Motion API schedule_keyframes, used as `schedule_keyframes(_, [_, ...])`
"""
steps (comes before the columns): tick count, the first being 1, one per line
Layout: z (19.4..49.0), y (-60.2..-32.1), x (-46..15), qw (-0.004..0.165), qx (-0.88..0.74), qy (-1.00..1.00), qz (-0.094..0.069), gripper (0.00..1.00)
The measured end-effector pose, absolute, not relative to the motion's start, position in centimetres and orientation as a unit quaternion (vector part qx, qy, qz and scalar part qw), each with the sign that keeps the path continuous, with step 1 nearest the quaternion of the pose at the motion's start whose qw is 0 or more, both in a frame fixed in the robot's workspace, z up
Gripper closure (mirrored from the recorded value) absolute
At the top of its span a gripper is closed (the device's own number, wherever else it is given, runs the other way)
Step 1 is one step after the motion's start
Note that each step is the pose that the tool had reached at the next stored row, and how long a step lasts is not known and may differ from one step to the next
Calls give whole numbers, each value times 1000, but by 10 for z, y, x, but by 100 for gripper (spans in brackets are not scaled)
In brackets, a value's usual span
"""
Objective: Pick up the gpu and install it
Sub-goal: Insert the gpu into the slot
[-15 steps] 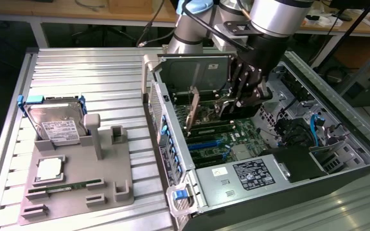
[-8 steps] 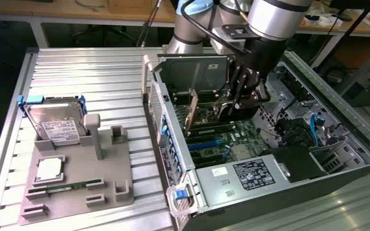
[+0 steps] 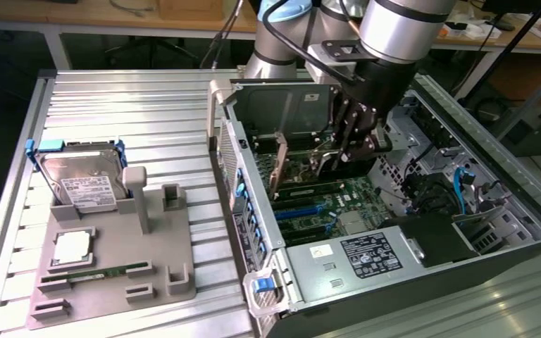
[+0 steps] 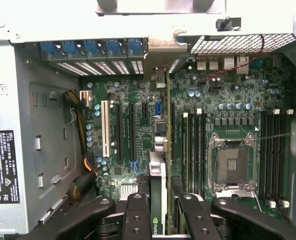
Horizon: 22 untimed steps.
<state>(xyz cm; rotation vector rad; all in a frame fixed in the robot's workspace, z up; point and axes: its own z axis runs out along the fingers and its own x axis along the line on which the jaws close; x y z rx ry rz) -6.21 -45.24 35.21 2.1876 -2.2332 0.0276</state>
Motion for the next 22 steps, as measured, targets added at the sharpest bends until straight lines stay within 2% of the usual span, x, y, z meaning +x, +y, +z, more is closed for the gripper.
schedule_keyframes(22, [329,-452,-68,8,700,-714,9,73])
